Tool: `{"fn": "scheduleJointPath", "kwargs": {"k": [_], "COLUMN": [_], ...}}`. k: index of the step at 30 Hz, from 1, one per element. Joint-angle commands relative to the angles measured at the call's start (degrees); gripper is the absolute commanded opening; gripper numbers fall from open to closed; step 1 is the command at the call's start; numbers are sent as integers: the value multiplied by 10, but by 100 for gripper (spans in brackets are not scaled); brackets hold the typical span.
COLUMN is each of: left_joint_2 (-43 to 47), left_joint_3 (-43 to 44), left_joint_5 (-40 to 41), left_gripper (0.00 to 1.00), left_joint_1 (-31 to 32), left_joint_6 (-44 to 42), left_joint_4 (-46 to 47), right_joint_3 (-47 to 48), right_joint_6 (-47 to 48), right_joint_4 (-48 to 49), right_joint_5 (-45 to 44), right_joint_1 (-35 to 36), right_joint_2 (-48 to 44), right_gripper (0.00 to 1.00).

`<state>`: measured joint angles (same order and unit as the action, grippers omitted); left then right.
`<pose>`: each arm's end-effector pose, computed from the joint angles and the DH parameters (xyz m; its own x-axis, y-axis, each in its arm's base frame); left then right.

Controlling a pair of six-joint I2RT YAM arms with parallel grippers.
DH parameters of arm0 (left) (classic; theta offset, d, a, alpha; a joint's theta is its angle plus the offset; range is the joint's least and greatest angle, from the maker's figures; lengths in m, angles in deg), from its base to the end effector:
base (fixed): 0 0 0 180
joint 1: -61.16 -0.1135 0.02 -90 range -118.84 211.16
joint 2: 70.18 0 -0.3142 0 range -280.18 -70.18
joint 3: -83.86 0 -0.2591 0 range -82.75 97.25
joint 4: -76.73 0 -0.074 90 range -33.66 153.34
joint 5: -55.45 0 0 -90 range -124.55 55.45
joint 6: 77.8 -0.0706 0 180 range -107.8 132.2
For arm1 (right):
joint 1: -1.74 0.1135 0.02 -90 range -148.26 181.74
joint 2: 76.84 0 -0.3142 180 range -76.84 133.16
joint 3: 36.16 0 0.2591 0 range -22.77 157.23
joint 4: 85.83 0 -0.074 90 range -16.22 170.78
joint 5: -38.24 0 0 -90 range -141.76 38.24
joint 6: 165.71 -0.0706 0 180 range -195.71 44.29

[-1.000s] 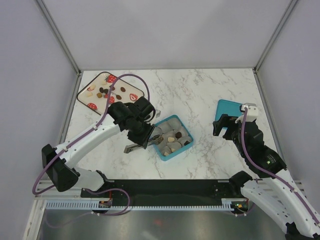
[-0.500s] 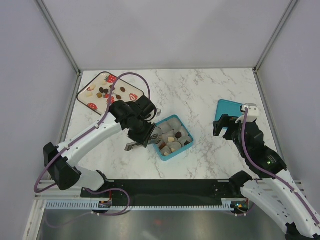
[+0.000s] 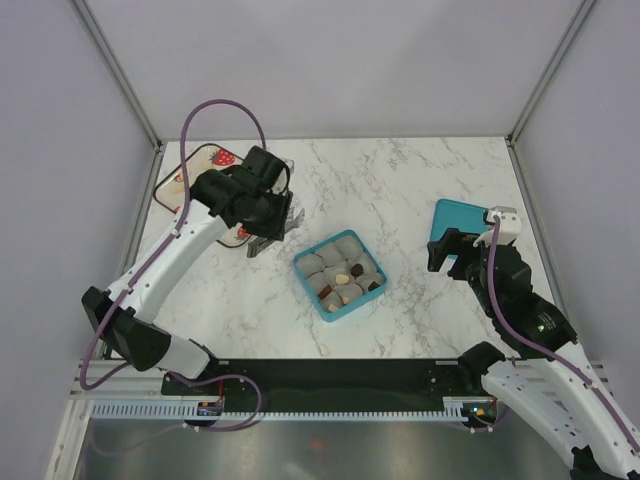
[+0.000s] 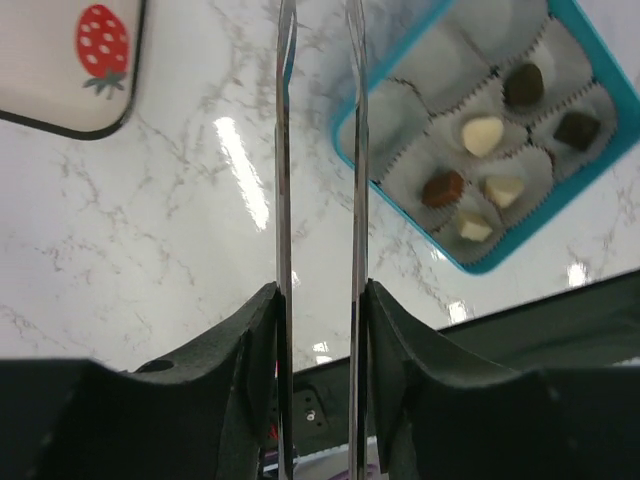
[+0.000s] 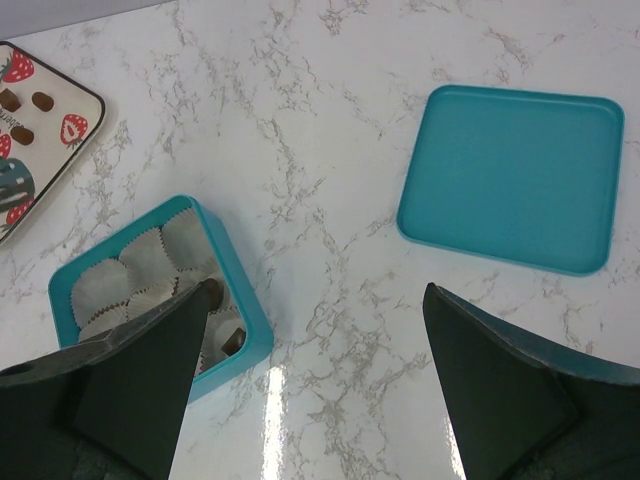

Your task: Pack the chocolate

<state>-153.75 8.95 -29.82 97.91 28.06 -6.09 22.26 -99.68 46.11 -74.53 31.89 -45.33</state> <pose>0.2400 -0.1719 0.3941 -0.8303 0.2801 -0.4817 0.3510 0.9343 -0.0617 0.1114 0.0331 0.3448 -0.3464 0.2320 -0.9089 -0.0112 0.9678 0.2513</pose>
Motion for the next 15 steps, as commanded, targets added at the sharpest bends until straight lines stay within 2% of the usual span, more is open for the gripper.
{"fn": "scheduleJointPath", "kwargs": {"k": [1, 4, 7, 15], "left_joint_2": [-4, -5, -15, -110], "left_joint_3": [21, 3, -14, -23], "left_joint_5": [27, 12, 11, 0], "left_gripper": [45, 45, 46, 48], "left_joint_1": [-91, -172, -227, -296], "left_joint_6": [0, 4, 13, 44], "left_joint_4": [51, 99, 149, 226], "right_joint_3": [14, 9, 2, -6], "right_joint_6": [-1, -4, -8, 1], "right_joint_4": [1, 2, 8, 22], "right_joint_5": [1, 2, 11, 7], "right_joint_1": [0, 0, 0, 0], "right_joint_2": [-10, -14, -10, -5], "right_gripper": [97, 97, 97, 97]}}
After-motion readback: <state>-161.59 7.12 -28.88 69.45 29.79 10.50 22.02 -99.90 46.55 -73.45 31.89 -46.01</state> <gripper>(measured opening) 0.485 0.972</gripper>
